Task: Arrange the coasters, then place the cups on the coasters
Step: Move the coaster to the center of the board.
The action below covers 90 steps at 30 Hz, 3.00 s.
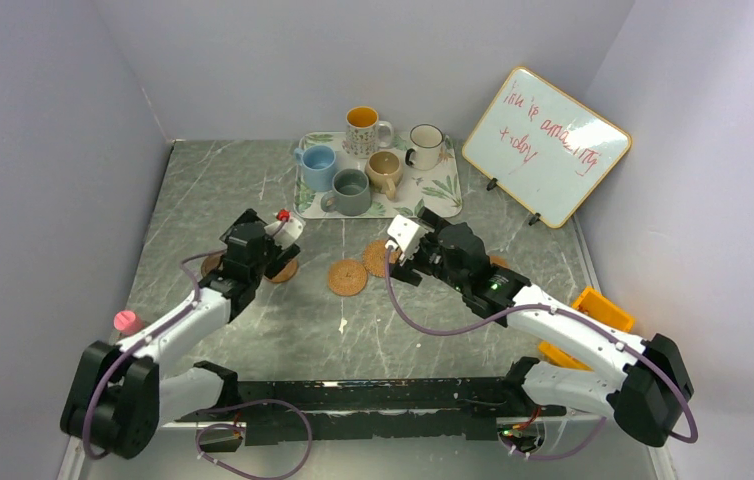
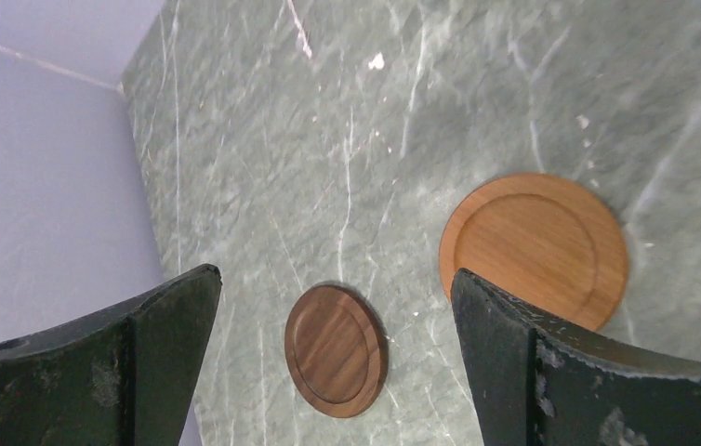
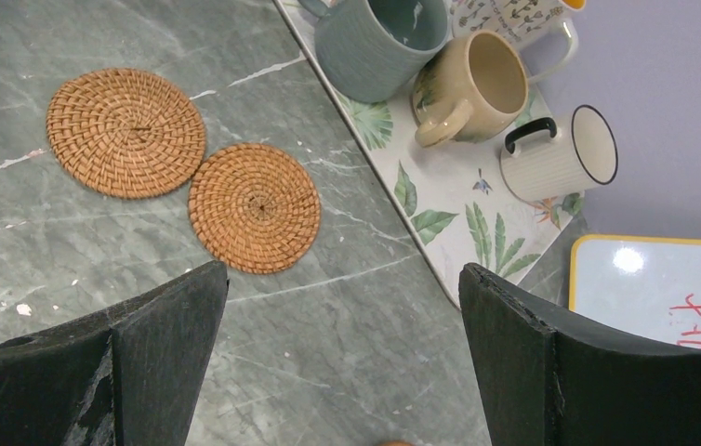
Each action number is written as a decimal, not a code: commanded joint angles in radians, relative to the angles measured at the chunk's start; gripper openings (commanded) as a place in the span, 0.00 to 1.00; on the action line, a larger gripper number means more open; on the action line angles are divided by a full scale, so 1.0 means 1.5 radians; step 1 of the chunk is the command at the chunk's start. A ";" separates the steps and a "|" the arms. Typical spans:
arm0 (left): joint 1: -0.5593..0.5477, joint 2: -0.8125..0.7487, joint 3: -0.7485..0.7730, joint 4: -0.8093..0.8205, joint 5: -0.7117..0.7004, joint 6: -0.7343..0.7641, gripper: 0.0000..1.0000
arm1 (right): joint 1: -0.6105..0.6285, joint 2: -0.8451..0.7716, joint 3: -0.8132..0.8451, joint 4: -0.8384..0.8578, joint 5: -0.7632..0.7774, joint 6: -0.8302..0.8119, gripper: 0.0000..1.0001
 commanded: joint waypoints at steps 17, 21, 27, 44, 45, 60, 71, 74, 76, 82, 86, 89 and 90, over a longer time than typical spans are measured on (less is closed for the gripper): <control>-0.011 -0.116 -0.032 -0.067 0.272 -0.029 1.00 | -0.008 0.190 0.062 0.014 0.208 0.033 0.99; -0.056 -0.087 -0.009 -0.056 0.226 -0.026 1.00 | -0.025 0.212 0.059 0.032 0.197 0.058 1.00; -0.117 -0.031 0.027 -0.028 0.190 -0.007 1.00 | -0.049 0.199 0.036 0.077 0.125 0.090 1.00; -0.219 0.110 0.071 0.071 0.218 0.004 1.00 | -0.102 0.422 0.181 0.074 -0.028 0.173 1.00; -0.222 0.121 0.070 0.082 0.218 0.004 1.00 | -0.108 0.434 0.189 0.071 -0.037 0.175 1.00; -0.334 0.328 0.119 0.131 0.112 0.037 1.00 | -0.272 0.500 0.211 -0.057 -0.019 0.186 0.97; -0.432 0.471 0.253 0.069 0.058 0.034 1.00 | -0.373 0.295 0.065 -0.073 -0.013 0.087 0.98; -0.459 0.535 0.327 0.041 0.010 0.028 1.00 | -0.396 0.247 0.045 -0.078 0.006 0.083 0.98; -0.471 0.575 0.385 0.011 -0.019 0.018 1.00 | -0.415 0.226 0.043 -0.090 0.006 0.083 0.99; -0.479 0.618 0.509 -0.068 -0.038 -0.019 1.00 | -0.435 0.169 0.030 -0.142 -0.004 0.050 0.99; -0.474 0.535 0.506 -0.080 -0.004 -0.031 1.00 | -0.435 0.153 0.004 -0.167 -0.001 0.005 0.99; -0.446 0.448 0.488 -0.098 0.056 -0.056 1.00 | -0.434 0.148 -0.023 -0.162 0.004 -0.018 0.99; -0.432 0.419 0.485 -0.116 0.072 -0.063 1.00 | -0.434 0.148 -0.029 -0.162 0.004 -0.021 0.99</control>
